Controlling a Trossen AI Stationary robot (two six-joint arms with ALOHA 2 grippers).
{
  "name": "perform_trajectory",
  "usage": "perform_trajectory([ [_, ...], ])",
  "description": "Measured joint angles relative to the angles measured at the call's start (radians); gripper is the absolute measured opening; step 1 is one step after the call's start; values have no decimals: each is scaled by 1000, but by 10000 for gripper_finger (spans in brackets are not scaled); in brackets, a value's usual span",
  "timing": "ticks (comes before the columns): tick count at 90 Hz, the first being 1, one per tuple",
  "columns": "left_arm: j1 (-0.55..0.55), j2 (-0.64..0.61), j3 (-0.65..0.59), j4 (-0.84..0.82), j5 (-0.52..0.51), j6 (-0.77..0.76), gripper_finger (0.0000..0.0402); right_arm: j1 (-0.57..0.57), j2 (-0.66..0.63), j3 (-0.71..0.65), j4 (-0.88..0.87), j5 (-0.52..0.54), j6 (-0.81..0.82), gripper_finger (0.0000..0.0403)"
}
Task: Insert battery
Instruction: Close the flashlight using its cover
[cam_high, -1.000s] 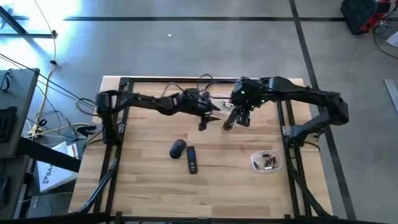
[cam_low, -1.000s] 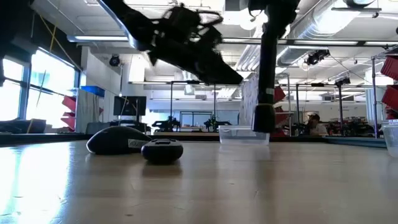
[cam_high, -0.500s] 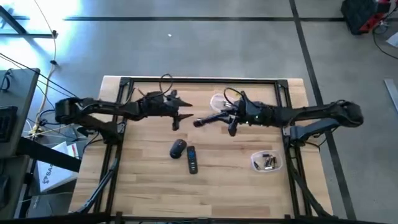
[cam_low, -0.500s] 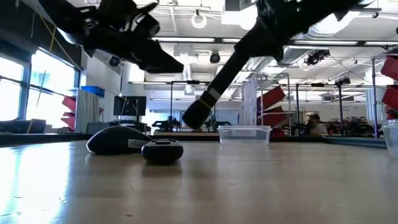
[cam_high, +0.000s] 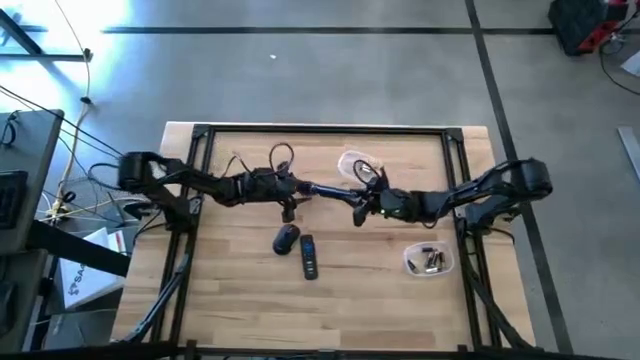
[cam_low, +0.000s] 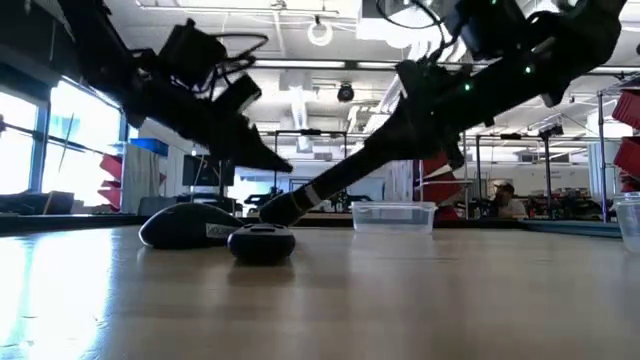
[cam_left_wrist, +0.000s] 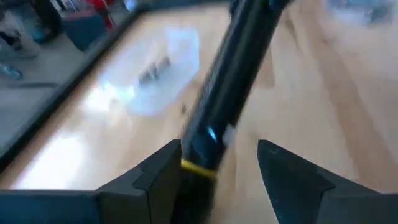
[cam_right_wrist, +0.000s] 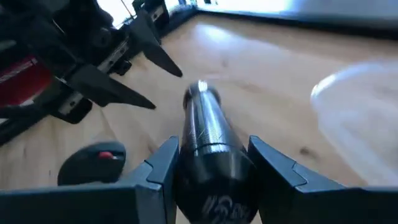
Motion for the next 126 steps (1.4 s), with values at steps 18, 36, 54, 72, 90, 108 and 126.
perform_trajectory([
  [18, 27, 98, 4, 77, -17, 81, 191, 0, 32, 0, -60, -39, 100, 121],
  [36, 54, 60, 28, 69, -56, 219, 191, 1, 32, 1, -155, -86, 219, 121],
  [54, 131, 75, 120, -49, 107, 330, 191, 0, 32, 1, -235, -139, 297, 121],
  [72, 169, 160, 221, -164, 241, 523, 191, -1, 33, 0, -291, -199, 287, 121],
  [90, 191, 283, 392, -301, 286, 651, 191, -2, 34, -2, -334, -238, 279, 121],
  [108, 195, 332, 518, -491, 308, 747, 191, -3, 34, -2, -366, -261, 269, 119],
  [126, 199, 332, 549, -585, 328, 711, 191, -14, 28, -2, -374, -264, 135, 148],
])
